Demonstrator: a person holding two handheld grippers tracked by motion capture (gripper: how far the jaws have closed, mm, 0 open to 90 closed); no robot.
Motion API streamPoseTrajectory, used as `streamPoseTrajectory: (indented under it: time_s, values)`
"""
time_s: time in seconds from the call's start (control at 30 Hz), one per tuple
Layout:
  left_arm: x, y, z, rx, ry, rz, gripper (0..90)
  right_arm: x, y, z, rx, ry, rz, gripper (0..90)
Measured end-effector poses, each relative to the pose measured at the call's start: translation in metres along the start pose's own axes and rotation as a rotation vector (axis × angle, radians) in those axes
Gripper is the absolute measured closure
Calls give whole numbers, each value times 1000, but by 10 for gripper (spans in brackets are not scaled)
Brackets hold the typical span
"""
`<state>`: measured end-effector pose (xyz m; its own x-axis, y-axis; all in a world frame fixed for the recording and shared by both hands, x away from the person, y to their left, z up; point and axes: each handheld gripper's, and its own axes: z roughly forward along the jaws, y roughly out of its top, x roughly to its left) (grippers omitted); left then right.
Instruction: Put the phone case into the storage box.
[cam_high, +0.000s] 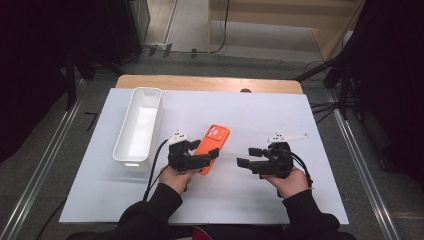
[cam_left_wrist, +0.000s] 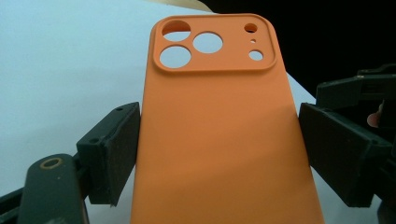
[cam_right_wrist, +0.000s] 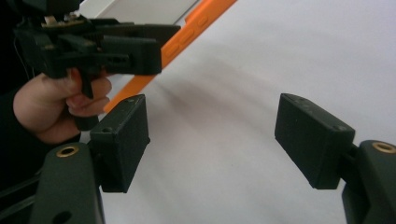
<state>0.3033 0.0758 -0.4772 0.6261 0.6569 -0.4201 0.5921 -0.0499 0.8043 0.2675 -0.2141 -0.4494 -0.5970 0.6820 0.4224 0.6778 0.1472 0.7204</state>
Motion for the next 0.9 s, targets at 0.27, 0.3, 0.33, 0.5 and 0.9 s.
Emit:
streamPoseTrajectory:
  time_s: [0.27,0.3,0.33,0.5,0.9]
  values:
    - [-5,-4,5,-17,-16,-44,161,-1,12,3,-29,-4,28,250]
    - [-6,-4,6,-23,-18,-44,160,0,13,3,-32,-5,36,250]
    - [-6,-3,6,-33,-15,-45,161,-1,15,3,-36,-6,39,251]
    - [-5,0,9,-57,2,-35,161,-2,23,6,-57,-14,53,250]
    - [-1,0,14,-89,22,-17,160,-7,42,19,-65,-18,77,250]
